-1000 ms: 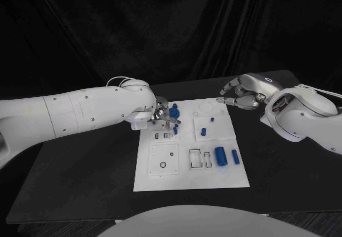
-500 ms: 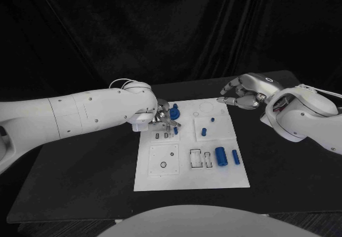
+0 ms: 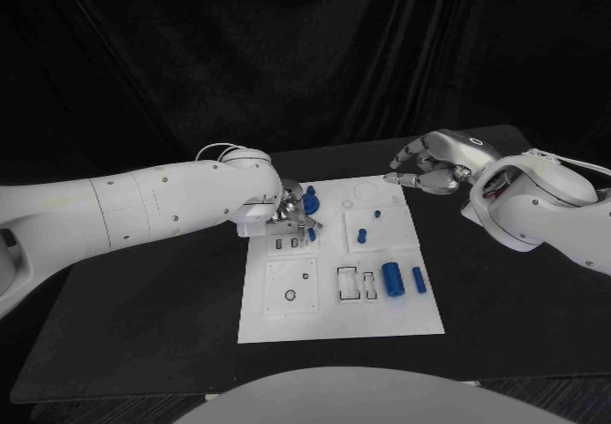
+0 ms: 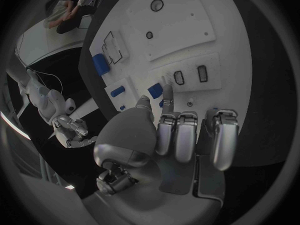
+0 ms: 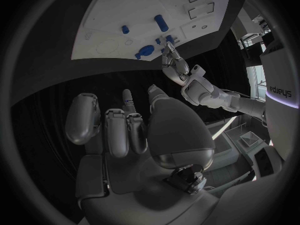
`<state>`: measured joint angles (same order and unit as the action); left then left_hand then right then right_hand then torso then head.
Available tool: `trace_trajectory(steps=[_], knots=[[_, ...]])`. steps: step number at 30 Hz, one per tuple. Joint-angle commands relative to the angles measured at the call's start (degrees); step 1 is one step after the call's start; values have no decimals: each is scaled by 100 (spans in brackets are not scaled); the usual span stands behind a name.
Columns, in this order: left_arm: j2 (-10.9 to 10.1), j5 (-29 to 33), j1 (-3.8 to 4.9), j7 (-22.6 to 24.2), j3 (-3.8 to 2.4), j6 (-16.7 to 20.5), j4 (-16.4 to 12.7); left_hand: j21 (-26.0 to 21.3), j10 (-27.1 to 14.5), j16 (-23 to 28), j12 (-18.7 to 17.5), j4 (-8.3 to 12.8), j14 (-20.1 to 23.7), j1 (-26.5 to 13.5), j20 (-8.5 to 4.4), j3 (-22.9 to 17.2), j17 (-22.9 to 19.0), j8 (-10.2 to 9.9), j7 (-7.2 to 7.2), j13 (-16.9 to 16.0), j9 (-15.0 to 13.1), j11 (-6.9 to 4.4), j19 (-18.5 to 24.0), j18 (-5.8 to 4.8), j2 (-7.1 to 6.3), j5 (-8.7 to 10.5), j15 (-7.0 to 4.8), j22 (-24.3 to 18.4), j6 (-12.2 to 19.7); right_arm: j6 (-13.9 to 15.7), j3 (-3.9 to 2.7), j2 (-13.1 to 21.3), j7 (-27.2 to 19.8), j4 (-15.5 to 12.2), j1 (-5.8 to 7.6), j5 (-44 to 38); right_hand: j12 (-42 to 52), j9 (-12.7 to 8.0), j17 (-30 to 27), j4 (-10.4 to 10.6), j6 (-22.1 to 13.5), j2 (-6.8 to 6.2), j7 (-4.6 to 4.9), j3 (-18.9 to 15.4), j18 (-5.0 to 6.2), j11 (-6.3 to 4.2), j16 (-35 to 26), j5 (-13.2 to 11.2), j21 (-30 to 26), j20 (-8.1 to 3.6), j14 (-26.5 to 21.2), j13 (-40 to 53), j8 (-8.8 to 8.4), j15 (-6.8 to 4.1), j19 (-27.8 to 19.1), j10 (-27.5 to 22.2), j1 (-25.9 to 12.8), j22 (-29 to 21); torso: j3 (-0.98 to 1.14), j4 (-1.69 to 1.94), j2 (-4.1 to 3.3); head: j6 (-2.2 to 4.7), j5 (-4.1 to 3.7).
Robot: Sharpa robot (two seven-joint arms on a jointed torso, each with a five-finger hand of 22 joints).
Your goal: Assemble the parts on the task board
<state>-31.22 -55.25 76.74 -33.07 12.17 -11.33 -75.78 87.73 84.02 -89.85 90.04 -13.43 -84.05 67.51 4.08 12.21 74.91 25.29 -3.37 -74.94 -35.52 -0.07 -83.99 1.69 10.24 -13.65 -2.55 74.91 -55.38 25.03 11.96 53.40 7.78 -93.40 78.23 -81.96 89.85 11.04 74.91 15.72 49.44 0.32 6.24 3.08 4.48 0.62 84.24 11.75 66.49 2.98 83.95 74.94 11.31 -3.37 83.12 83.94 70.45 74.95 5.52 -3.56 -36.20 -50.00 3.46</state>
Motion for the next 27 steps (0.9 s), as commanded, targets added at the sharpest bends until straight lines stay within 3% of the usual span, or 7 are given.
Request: trace_trajectory(steps=[1, 27], knots=[[25, -17, -13, 123, -5, -74, 5, -22, 598, -15, -4, -2, -595, 78, -22, -51, 1509, -26, 12, -1506, -15, -19, -29, -5, -5, -31, -11, 941, -25, 48, -5, -4, 57, 6, -12, -6, 15, -6, 730, -27, 16, 20, 12, -3, 15, 47, -19, 35, -23, 25, 440, 1506, -7, 47, -17, 606, 46, 892, -4, -5, 3, 0, 3], [107, -17, -51, 102, -5, -271, 65, -45, 598, -15, -4, 124, -595, 185, -43, -240, 1509, -139, 36, -1506, -134, -43, -3, 4, -46, -161, -35, 916, -53, -32, -5, -20, 110, 36, -12, -6, 15, -16, 674, -31, 11, 23, 15, -6, 29, 51, -63, 42, -100, 27, 427, 1506, -14, 49, -40, 606, 56, 872, 13, 6, 10, 0, -23]])
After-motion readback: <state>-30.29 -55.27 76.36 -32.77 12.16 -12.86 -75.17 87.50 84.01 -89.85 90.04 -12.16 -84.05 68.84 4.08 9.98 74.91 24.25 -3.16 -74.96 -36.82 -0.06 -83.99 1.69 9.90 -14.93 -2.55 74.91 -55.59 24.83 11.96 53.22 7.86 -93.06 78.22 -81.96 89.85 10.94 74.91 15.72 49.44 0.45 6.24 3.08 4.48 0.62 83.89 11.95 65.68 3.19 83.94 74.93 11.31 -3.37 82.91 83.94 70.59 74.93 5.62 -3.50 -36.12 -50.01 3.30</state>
